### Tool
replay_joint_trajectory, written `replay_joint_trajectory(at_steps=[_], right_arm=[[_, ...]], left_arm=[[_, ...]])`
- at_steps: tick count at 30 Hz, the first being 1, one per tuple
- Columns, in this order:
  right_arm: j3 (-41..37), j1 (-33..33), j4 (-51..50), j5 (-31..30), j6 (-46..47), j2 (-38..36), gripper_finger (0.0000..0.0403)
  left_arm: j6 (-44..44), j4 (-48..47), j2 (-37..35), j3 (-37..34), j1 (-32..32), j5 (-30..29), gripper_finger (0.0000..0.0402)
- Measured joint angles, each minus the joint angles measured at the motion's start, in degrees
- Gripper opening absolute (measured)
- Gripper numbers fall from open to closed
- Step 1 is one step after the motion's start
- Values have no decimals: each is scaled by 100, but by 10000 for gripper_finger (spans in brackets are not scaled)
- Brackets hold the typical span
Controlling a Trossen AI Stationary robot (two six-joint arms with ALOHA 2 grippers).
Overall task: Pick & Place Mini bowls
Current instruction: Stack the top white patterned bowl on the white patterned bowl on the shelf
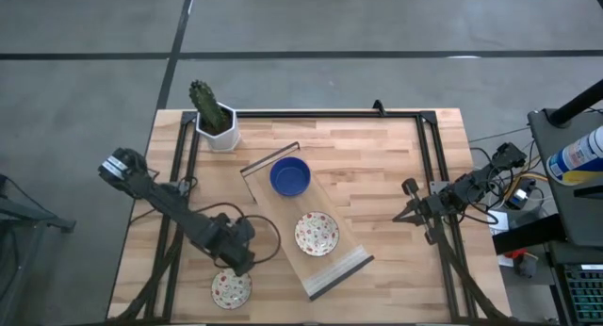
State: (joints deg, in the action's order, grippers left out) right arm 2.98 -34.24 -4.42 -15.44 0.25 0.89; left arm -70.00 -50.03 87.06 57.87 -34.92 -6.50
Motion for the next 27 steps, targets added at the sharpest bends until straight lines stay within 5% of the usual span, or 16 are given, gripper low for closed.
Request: replay_joint_trajectory(at_steps=[14, 24, 27], right_arm=[[0, -2, 1, 0, -56, 0, 9], [0, 0, 1, 0, -8, 2, 9], [0, -2, 1, -1, -8, 2, 8]], left_arm=[[275, -461, 340, 0, 0, 41, 139], [561, -607, 329, 9, -5, 76, 17], [532, -758, 294, 20, -2, 46, 12]])
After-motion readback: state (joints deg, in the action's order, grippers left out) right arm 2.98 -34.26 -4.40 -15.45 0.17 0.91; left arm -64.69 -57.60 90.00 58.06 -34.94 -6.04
